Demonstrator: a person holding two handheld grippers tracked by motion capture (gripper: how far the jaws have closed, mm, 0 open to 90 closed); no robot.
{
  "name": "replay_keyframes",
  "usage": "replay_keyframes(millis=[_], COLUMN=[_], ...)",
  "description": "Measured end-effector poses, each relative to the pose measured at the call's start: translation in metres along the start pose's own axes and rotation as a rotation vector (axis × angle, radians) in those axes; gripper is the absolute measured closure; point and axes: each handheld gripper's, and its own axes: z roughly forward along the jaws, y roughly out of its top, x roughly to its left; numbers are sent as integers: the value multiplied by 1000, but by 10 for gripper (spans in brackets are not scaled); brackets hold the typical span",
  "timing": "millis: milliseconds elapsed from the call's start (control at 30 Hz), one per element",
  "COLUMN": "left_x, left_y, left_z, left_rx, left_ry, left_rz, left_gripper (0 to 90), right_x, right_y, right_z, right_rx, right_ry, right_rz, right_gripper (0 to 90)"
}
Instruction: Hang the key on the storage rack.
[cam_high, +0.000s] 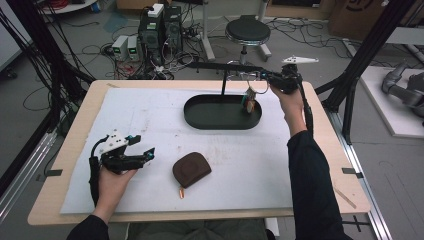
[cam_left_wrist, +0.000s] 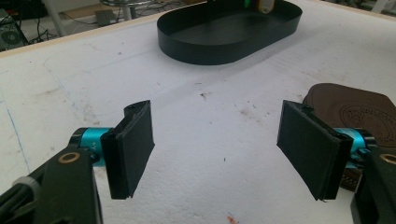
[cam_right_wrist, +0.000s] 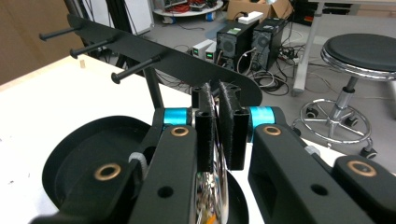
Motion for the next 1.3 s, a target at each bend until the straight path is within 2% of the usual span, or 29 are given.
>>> replay_keyframes(millis=[633,933,1067,1233,1300], left_x=[-1,-1,0,1,2], left_y=[0,0,0,1,2], left_z=[0,1,1,2,3], left_rx=[3,2,4,4,1], left_ry=[-1,-1,-2,-4,-3], left_rz=[4,3,4,5,5], left_gripper=[269,269,269,269,269], right_x=[-3,-3,-2,1,2], right_y=[-2,-3,-1,1,1], right_z=[-1,-4,-11,-20,-22], right_rx=[17,8,2,14,20], right_ry=[-42,-53,-55,-30,-26], right_rz=[4,5,1,8,12], right_gripper=[819,785,699,547,526])
